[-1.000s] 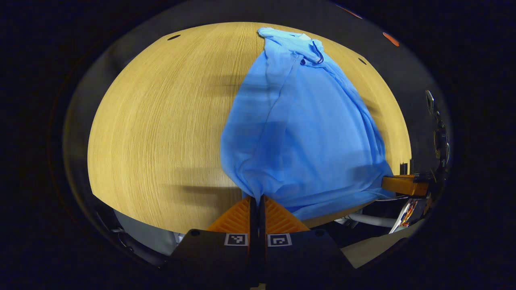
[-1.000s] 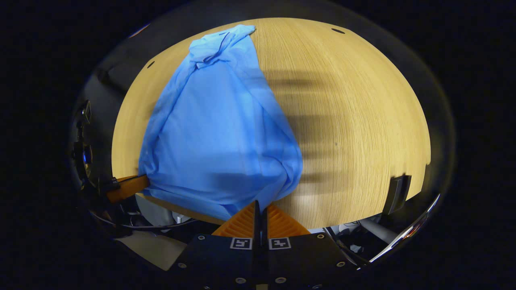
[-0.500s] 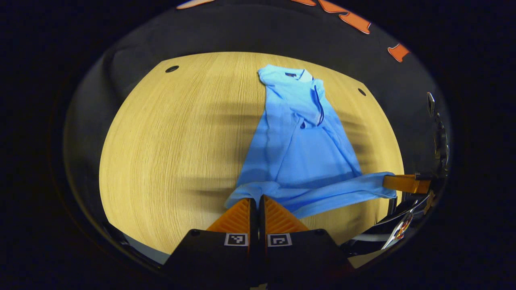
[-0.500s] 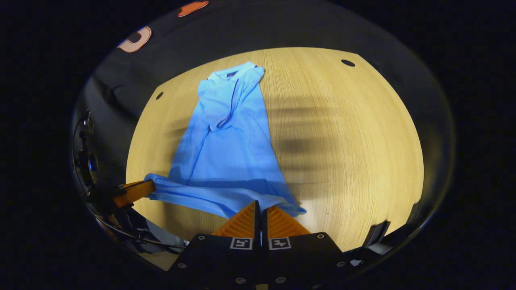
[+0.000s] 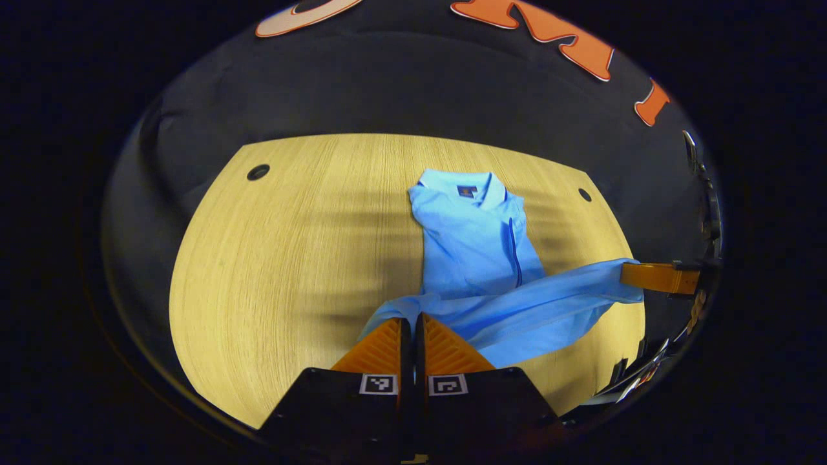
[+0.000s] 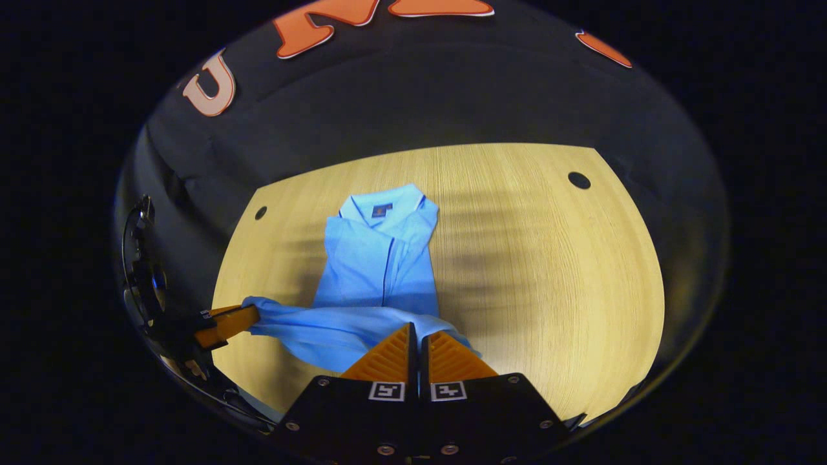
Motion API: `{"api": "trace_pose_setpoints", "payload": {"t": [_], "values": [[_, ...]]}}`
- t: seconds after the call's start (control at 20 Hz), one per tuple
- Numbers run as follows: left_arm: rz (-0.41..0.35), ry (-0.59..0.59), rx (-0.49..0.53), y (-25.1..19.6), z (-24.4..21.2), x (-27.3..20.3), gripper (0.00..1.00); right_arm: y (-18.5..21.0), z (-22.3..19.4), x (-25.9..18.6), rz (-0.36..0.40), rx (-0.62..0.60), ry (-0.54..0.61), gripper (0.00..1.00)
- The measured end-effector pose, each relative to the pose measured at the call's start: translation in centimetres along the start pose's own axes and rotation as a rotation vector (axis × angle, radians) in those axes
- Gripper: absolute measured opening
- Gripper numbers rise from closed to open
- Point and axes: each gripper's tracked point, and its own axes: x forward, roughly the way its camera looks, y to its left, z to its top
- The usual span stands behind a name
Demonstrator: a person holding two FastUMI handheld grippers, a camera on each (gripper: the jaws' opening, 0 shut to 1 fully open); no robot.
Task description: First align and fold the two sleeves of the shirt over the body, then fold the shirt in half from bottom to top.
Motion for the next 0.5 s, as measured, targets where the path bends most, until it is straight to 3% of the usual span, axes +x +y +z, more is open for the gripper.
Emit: {"api": "trace_pose_setpoints", "payload": {"t": [0.3,0.5], "values": [[0.006,-0.051,-0.016,0.7,7.3,3.7,0.04,-0.4,8.0,3.9,-0.010,-0.004,-0.096,0.00],[0.041,-0.054,0.027,1.2,10.2,7.5,0.04,-1.2,9.8,8.4,-0.030,0.031,-0.083,0.00]]}}
